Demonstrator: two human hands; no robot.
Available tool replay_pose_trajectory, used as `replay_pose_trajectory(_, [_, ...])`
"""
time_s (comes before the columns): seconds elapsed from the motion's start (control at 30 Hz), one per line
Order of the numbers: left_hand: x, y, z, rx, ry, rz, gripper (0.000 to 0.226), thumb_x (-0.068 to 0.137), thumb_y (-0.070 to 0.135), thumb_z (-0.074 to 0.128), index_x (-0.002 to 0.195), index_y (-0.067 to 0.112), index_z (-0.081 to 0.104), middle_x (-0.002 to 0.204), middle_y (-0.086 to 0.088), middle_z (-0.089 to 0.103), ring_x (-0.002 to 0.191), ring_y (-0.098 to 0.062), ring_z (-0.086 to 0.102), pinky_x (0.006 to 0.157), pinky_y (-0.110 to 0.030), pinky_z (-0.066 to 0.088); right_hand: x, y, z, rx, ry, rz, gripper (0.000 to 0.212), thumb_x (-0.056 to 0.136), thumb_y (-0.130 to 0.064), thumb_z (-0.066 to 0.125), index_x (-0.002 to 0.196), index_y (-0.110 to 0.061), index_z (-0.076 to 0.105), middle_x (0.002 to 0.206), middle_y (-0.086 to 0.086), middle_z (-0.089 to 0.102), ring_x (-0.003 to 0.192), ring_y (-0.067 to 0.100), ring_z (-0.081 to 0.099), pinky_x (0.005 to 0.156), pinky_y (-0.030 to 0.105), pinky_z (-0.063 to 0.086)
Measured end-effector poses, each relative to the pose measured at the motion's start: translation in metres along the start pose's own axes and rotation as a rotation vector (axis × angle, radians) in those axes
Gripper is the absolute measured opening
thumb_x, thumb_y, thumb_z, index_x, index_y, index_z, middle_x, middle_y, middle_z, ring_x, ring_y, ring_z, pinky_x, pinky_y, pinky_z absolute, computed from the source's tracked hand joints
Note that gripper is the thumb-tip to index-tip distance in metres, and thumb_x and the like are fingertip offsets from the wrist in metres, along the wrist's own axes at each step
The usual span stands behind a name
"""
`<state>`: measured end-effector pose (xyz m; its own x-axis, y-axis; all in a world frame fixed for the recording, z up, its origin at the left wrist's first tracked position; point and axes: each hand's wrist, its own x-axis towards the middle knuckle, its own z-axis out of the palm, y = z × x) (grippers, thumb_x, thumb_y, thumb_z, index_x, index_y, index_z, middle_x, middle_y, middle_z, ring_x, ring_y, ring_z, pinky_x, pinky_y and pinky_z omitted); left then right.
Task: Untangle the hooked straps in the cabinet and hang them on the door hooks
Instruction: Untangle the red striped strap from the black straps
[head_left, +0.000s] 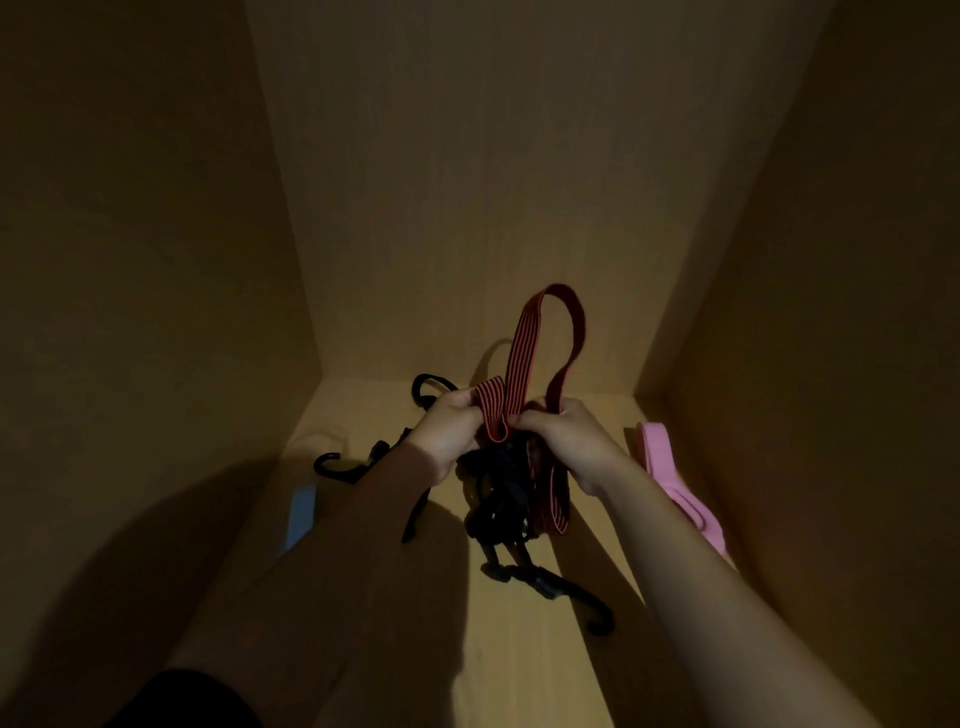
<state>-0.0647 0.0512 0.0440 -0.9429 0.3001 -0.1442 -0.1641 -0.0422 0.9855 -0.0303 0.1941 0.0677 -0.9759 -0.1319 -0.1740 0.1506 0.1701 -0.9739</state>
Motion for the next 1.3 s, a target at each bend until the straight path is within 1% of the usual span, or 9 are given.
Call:
replay_pose_trajectory(0.17, [0.000,0.003,-0.002,0.084,0.030,0.019,0.024,0.095,0.016,0.048,0.110,0.010,0.066,0.110,-0.016,0.068,0.101,-0.025,0.064,0.089,-0.033,0.051,0.001,0.010,0.000,-0.006,-0.174,-0.020,0.024,0.083,-0.009,0.062,0.062,-0.019,0.060,0.051,-0.002,0.051,0.050,0.014,0.044,0.057,0.026,0.038])
replay_pose_trajectory(0.33, [-0.005,0.003,0.003,0.108,0.006,-0.014,0.030,0.099,0.020,0.040,0.123,0.011,0.056,0.106,-0.001,0.064,0.092,-0.008,0.060,0.075,-0.012,0.047,0.005,0.011,0.005,0.025,-0.046,-0.073,0.010,0.085,-0.009,0.061,0.086,-0.016,0.068,0.089,0.001,0.070,0.089,0.016,0.065,0.074,0.023,0.047])
replay_pose_trajectory(0.47, [-0.005,-0.006,0.000,0.165,0.041,-0.075,0.038,0.099,0.025,0.037,0.129,0.005,0.051,0.126,-0.012,0.057,0.105,-0.017,0.057,0.083,-0.015,0.045,0.007,0.010,0.007,0.033,-0.056,-0.039,0.010,0.086,-0.010,0.060,0.089,-0.014,0.068,0.092,0.002,0.070,0.091,0.016,0.065,0.075,0.023,0.048])
replay_pose_trajectory(0.63, [-0.005,-0.010,-0.004,-0.070,0.150,-0.197,0.025,0.097,0.016,0.034,0.092,0.012,0.057,0.093,-0.008,0.060,0.084,-0.017,0.054,0.075,-0.026,0.045,0.010,0.013,0.008,0.099,-0.014,-0.005,0.009,0.086,-0.013,0.061,0.090,-0.011,0.068,0.093,0.008,0.070,0.092,0.024,0.065,0.081,0.031,0.050])
replay_pose_trajectory(0.77, [-0.007,-0.009,-0.006,0.117,0.100,-0.230,0.036,0.088,0.000,0.043,0.123,0.002,0.053,0.128,-0.016,0.052,0.121,-0.027,0.046,0.102,-0.037,0.037,0.013,0.013,0.009,0.112,0.010,0.022,0.009,0.086,-0.013,0.061,0.092,-0.010,0.068,0.091,0.006,0.070,0.087,0.020,0.066,0.071,0.027,0.048])
replay_pose_trajectory(0.9, [-0.013,-0.009,-0.006,0.240,-0.023,-0.152,0.021,0.084,-0.006,0.051,0.101,0.006,0.059,0.090,-0.004,0.058,0.082,-0.015,0.055,0.069,-0.021,0.044,0.015,0.015,0.010,0.049,0.024,0.015,0.013,0.086,-0.014,0.061,0.095,-0.009,0.068,0.095,0.007,0.070,0.090,0.021,0.065,0.073,0.028,0.048])
replay_pose_trajectory(1.0, [-0.013,-0.011,-0.009,0.308,0.009,-0.063,0.020,0.082,-0.008,0.051,0.081,0.011,0.057,0.075,0.002,0.054,0.073,-0.012,0.051,0.057,-0.013,0.041,0.015,0.017,0.009,-0.036,0.050,0.003,0.012,0.087,-0.013,0.059,0.095,-0.009,0.067,0.094,0.006,0.069,0.091,0.021,0.064,0.077,0.028,0.048])
replay_pose_trajectory(1.17, [-0.013,-0.014,-0.018,0.370,0.042,-0.038,0.019,0.077,0.001,0.053,0.068,0.016,0.060,0.075,-0.001,0.056,0.080,-0.018,0.052,0.074,-0.028,0.040,0.012,0.013,0.002,-0.095,0.083,-0.014,0.012,0.089,-0.012,0.057,0.096,-0.009,0.066,0.094,0.004,0.068,0.090,0.018,0.063,0.072,0.023,0.046])
replay_pose_trajectory(1.3, [-0.012,-0.007,-0.009,0.261,0.027,-0.036,0.020,0.084,-0.006,0.050,0.088,0.008,0.063,0.084,0.002,0.059,0.083,-0.010,0.055,0.070,-0.015,0.043,0.010,0.006,0.004,-0.094,0.067,-0.089,0.012,0.089,-0.011,0.056,0.093,-0.011,0.067,0.096,0.006,0.069,0.094,0.021,0.063,0.085,0.032,0.048])
